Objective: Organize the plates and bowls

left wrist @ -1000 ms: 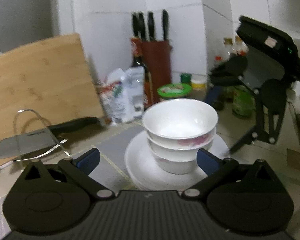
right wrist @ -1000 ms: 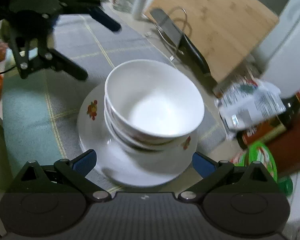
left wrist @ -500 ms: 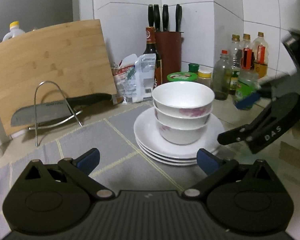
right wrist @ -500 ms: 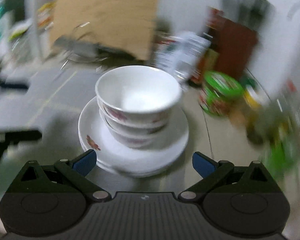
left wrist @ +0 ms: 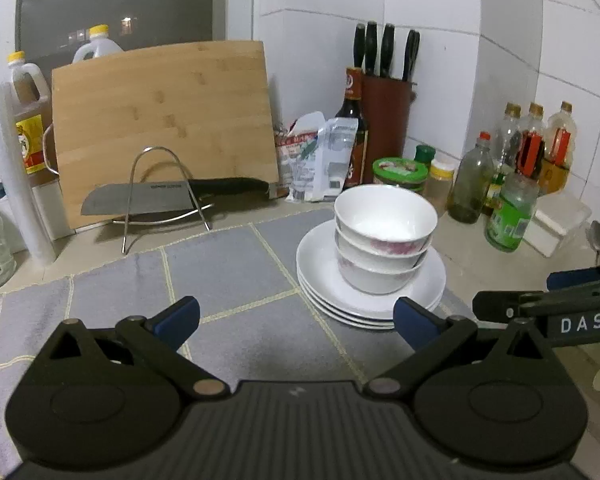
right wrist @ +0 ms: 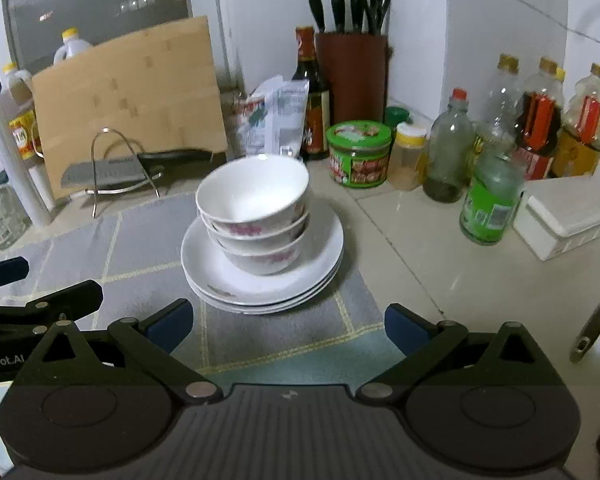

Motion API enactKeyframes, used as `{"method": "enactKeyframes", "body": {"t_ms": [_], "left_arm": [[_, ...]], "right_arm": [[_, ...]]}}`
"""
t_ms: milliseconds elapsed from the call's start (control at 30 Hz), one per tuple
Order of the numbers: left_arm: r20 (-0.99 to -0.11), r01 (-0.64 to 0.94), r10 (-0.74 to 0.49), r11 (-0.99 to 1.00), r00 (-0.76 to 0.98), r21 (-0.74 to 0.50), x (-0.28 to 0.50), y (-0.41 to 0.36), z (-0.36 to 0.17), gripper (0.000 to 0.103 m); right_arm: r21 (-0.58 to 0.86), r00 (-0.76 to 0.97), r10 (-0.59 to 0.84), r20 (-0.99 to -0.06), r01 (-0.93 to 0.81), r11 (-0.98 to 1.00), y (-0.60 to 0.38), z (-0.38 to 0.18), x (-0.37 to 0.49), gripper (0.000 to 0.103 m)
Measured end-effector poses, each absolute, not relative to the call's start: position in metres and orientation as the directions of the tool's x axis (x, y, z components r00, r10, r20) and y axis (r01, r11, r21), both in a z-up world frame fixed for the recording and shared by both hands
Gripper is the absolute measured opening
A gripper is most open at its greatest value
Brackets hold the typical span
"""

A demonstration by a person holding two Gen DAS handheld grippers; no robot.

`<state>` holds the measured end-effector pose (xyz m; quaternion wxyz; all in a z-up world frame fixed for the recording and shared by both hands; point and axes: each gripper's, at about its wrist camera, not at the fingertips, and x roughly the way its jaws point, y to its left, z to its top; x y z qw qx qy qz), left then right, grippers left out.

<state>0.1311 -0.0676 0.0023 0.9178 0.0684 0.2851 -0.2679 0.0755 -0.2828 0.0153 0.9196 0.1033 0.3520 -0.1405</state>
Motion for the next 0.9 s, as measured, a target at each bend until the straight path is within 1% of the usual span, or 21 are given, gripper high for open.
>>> {"method": "enactKeyframes", "body": {"t_ms": [200,900], "left_arm": [[-0.56,0.509,-0.426,0.861,0.711,-0.008,0.123,-0.069,0.014,0.102],[-0.555,0.507,-0.431,0.862,0.711,-0.018,0.117,-0.069,0.02,0.102]], "right_arm": [[0.11,0.726,-0.182,-0.664,0.336,0.936,-0.281,0.024,0.066,0.103],[0.111,0.718,-0.193,-0.669,0.354,0.929,-0.281,0.03,0.059,0.103]]}}
